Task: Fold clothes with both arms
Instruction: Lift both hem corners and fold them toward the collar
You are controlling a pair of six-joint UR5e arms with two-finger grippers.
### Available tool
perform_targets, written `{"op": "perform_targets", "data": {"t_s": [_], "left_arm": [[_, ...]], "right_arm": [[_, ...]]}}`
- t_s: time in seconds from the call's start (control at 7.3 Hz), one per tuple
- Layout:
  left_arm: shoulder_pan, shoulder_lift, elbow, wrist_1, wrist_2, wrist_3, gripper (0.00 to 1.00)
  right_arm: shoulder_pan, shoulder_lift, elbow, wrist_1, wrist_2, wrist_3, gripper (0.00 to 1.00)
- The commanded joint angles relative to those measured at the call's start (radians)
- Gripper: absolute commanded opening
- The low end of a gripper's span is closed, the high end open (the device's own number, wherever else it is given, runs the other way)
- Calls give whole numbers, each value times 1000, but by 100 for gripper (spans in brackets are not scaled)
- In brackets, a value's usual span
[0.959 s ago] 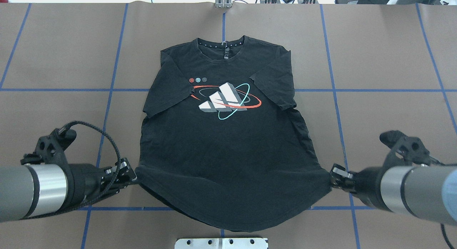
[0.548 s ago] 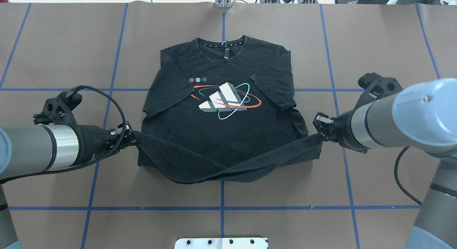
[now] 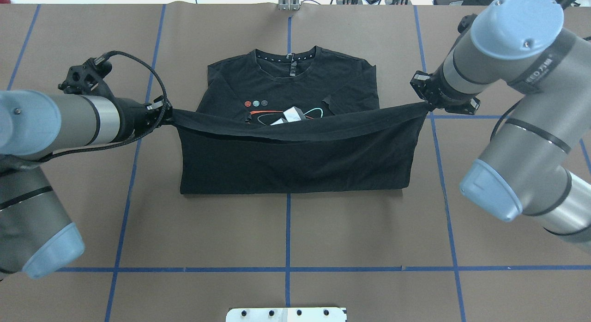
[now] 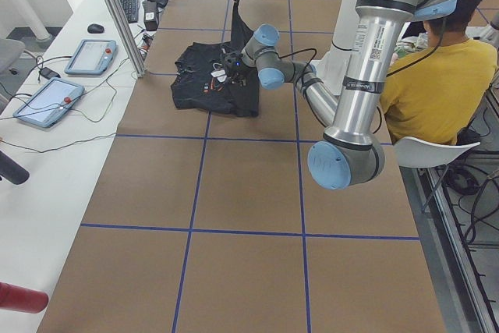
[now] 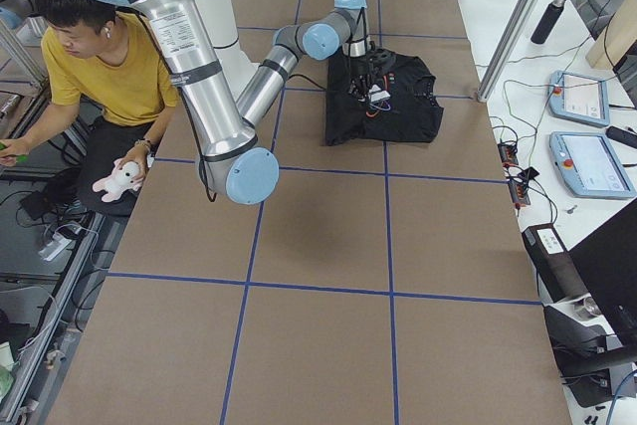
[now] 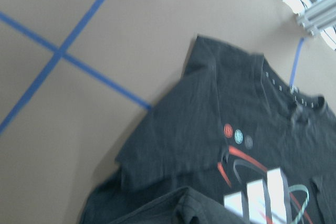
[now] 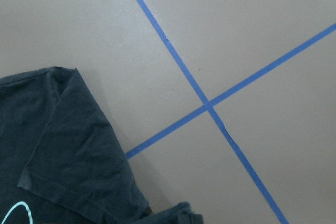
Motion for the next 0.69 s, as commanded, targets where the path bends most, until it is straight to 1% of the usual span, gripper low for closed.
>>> {"op": "perform_targets", "data": {"t_s": [0.0,0.14,0.27,0.41,0.55], "left_arm": [[-71,-92,175,-71,0,49,0],[-91,-141,268,-106,0,54,0],[-93,-153,323,-156,3,55,0],[-99,-158,358,-187,5,58,0],[-108,-172,371,-190,8,60,0]], "right_arm": [[29,57,-139,40,6,-37,0],[34,60,-198,128,4,-41,0],[37,72,-248,165,4,-42,0],[42,133,-323,167,4,-42,0],[43,159,-364,169,2,-42,0]]}}
